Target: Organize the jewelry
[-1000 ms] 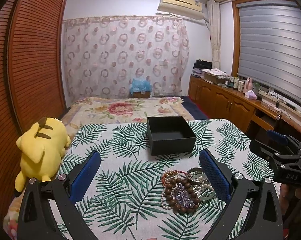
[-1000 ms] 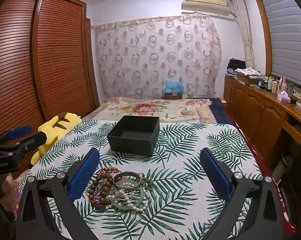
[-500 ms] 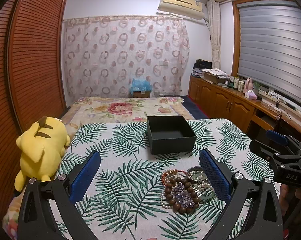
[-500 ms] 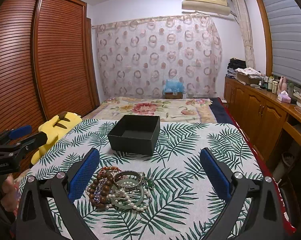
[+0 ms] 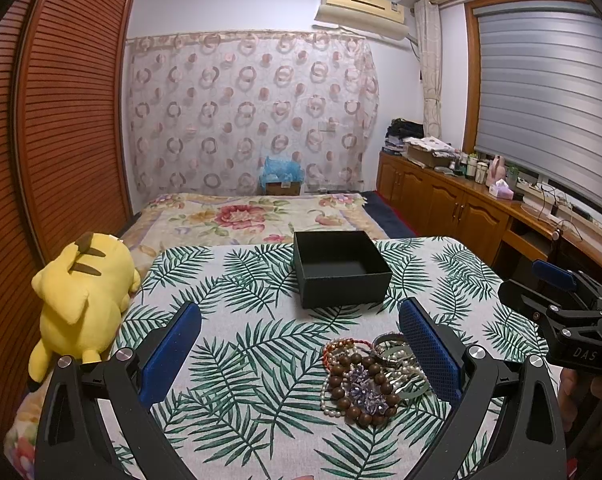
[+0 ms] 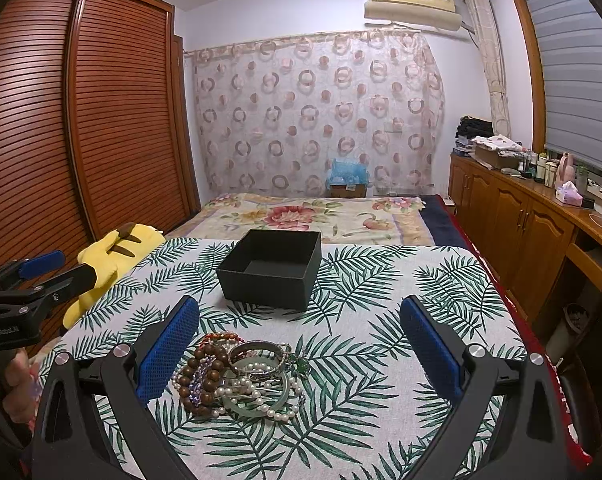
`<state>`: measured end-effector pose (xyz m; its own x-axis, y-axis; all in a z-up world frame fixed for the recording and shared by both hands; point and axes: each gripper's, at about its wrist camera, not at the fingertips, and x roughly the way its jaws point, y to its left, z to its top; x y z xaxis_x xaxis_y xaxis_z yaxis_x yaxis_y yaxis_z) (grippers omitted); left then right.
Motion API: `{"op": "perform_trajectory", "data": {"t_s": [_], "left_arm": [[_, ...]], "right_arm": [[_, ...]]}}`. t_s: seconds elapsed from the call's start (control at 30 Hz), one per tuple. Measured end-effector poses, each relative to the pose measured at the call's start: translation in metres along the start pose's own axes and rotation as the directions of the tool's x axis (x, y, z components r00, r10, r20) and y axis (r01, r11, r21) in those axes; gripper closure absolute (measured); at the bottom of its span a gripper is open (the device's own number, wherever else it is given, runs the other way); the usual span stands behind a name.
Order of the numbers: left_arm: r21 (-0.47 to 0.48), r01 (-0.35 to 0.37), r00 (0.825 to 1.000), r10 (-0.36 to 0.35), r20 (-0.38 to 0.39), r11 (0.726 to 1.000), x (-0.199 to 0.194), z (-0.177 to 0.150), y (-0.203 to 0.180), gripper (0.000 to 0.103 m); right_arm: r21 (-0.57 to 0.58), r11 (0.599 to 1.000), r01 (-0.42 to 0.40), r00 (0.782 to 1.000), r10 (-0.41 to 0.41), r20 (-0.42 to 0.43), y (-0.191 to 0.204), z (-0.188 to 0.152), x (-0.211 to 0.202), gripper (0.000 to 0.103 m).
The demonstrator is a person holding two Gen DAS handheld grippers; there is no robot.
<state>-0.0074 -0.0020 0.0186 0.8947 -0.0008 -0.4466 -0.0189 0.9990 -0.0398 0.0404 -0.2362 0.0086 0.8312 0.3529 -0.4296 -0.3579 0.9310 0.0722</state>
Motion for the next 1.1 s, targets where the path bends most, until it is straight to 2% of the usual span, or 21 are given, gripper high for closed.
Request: {"op": "perform_trajectory", "data": {"t_s": [0.7,0.97,1.1], "left_arm": [[0.003,0.002,1.000,-0.002,-0.003,1.000,0.004,-0.004,-0.001,0.007],[0.000,0.005,0.998,-0.005,-0.055,1.000,0.018,-0.011,0.002,0.007],[-0.001,0.015,0.996,-0.015,-0.087,1.000,0.026,-0.019,0.006,0.007]], "right_arm": [[0.000,1.000,0.001,1.000,-0.001,0.000,-0.001,-0.001,0.001,0.002],[-0.013,1.000,-0.009,1.000,0.008,-0.022,0.013,0.005,0.002,0.002],[-0.028,0.999,-0.021,0.999,0.020,-0.043,0.015,0.002,0.016,0.002]]}}
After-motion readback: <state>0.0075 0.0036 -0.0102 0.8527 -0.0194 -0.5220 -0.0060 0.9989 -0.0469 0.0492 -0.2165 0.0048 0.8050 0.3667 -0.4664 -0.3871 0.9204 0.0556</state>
